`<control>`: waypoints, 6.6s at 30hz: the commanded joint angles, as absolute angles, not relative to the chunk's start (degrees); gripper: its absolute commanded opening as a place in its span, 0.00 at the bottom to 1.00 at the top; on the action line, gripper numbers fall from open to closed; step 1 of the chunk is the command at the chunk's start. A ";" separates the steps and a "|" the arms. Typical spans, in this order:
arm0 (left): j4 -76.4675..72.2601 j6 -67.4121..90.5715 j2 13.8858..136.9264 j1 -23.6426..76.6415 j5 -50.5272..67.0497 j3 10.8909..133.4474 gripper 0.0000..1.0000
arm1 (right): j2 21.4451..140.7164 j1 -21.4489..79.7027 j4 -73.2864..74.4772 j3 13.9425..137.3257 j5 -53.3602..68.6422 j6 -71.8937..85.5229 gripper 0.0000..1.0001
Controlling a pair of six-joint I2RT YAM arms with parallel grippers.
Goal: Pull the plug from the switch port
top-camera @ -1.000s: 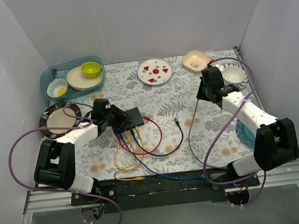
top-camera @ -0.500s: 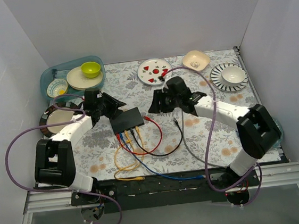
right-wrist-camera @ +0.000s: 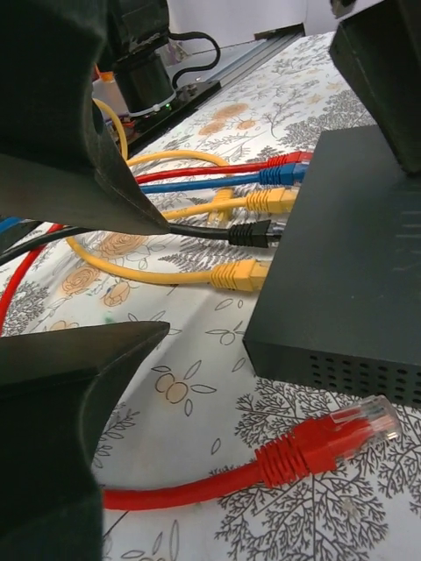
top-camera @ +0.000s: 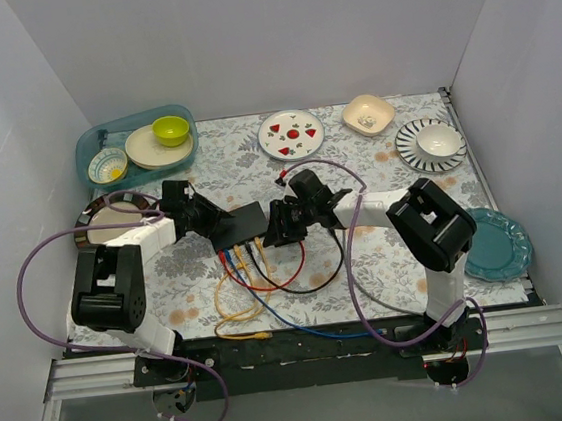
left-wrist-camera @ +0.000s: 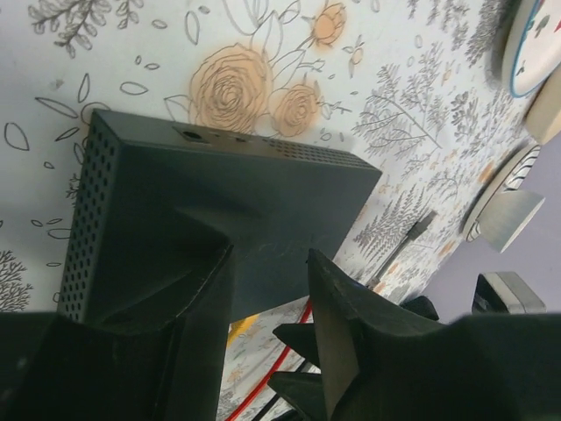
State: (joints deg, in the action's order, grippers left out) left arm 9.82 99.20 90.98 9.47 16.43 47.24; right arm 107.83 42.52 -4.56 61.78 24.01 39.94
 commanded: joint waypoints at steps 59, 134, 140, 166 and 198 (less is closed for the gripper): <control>6.33 94.39 86.31 9.14 27.85 37.36 0.34 | 123.40 41.13 -37.45 59.94 26.81 73.57 0.04; 7.20 98.17 83.32 8.53 21.88 39.46 0.40 | 59.52 28.31 16.29 59.25 -39.73 26.01 0.01; 7.82 97.73 84.46 8.53 21.97 41.13 0.40 | 53.87 26.98 5.71 62.12 -37.08 24.17 0.01; 6.77 98.09 87.01 8.44 24.61 41.57 0.40 | 72.07 19.60 19.51 55.20 -18.04 31.82 0.32; 12.92 95.89 91.32 6.15 19.78 51.50 0.41 | 82.46 21.90 -1.85 50.10 11.97 37.27 0.46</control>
State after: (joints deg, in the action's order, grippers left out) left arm 12.93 96.68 92.42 6.57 19.92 52.16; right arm 92.09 27.51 0.43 52.31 17.34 37.47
